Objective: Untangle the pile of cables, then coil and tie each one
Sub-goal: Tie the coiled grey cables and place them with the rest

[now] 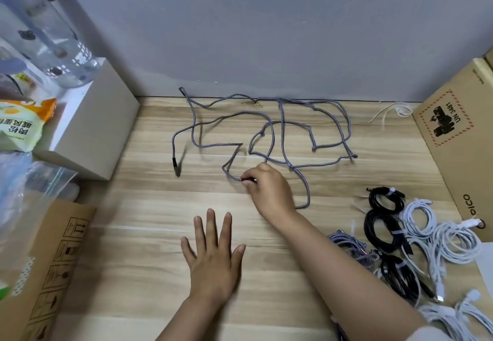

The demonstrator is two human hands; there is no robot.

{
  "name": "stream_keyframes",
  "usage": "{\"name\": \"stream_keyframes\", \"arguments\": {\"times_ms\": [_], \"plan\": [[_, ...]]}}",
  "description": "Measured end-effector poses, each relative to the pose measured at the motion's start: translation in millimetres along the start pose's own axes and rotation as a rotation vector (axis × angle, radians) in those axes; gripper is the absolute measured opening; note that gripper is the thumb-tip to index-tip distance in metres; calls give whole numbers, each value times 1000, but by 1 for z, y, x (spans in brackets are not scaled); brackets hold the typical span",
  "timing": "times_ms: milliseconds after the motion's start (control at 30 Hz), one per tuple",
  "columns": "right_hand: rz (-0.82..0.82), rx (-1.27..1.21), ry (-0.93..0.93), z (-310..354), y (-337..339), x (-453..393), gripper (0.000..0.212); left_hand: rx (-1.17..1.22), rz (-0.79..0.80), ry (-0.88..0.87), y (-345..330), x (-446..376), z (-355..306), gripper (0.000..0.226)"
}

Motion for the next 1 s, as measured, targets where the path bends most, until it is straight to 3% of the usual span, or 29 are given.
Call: {"name": "stream_keyframes", "arguments": {"times_ms": [100,167,200,267,333,400,500,600,667,767,900,1000], "plan": [[-116,-349,80,26,28,43,10,21,20,7,8,3,-1,68],[-152,-438,127,41,42,73,11,146,113,54,3,-6,3,62],[-168,-447,141,45,46,87,12,369,199,126,2,-10,5,55],[-204,-441,158,46,53,110,12,1095,300,320,28,-4,-5,36],[-214,-417,156,42,53,126,16,1681,459,358,51,7,-24,52],[-199,-352,170,41,50,142,17,1875,572,336,76,17,-36,53],[-210,-146,274,48,51,165,13,1939,600,269,95,25,-48,31],[-214,-64,409,61,53,184,13,1908,569,278,98,29,-53,26],[-229,-150,508,74,60,195,10,1740,528,197,99,35,-53,28],[-203,-207,619,98,68,200,8,1411,457,-58,114,45,-58,20],[15,-72,716,114,65,188,43,1045,403,-405,144,63,-68,6],[146,-2,668,102,65,170,58,977,501,-510,156,72,-67,20]]}}
Point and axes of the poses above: each hand's wrist, its own x-axis away from the middle knuckle, its own y-axis out of the back of the hand, z = x × y, the point moved 8 cm from there along -x, towards the middle knuckle, and after that the axes turned 12 degrees about -x, right-handed, at the moved point
